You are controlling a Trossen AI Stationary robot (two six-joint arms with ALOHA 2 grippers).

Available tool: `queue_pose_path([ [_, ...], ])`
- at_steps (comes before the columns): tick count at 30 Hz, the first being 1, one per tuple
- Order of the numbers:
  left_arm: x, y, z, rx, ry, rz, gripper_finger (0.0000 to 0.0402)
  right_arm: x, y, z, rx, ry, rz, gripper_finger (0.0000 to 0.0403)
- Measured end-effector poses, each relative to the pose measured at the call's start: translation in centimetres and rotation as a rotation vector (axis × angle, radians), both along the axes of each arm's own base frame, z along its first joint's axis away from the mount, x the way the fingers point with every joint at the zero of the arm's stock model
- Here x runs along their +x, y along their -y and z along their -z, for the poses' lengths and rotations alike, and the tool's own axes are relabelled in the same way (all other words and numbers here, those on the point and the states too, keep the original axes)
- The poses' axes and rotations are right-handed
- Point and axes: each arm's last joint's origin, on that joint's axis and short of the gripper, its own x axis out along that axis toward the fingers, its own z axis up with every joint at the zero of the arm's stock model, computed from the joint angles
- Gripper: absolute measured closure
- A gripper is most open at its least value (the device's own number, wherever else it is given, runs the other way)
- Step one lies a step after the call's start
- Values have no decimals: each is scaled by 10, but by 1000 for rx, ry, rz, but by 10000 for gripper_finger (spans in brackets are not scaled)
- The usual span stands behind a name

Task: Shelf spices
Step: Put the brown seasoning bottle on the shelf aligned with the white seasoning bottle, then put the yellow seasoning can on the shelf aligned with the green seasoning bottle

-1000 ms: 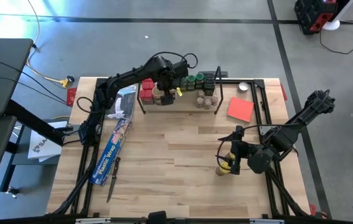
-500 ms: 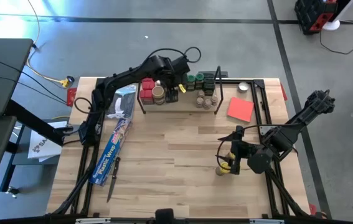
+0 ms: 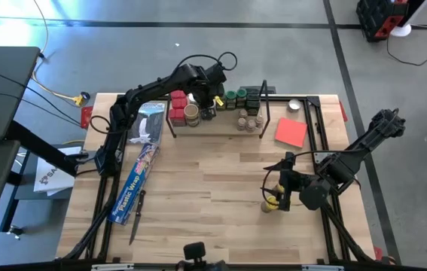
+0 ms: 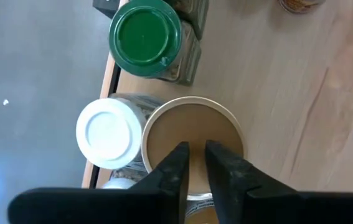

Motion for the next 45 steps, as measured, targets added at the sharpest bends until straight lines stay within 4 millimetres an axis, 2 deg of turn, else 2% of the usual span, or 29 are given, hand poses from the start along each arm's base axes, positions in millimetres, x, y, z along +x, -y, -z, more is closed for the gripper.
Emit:
queue_pose_path([
  [11, -1, 10, 0, -17, -49, 16, 375, 0, 0, 0, 0, -2, -1, 96],
  [29, -7, 13, -4, -22, -100, -43, 376, 0, 0, 0, -3, -3, -3, 96],
  [33, -6, 14, -16, -3, -50, -61, 376, 0, 0, 0, -3, -3, -3, 96],
  [39, -5, 23, -44, 32, 20, -46, 376, -1, 0, 1, -1, -14, -8, 96],
  [42, -3, 38, -59, 33, 54, -54, 376, -2, 0, 3, 12, -53, -45, 96],
  [45, -2, 65, -68, 55, 65, -48, 376, -3, -1, 5, 42, -93, -72, 96],
])
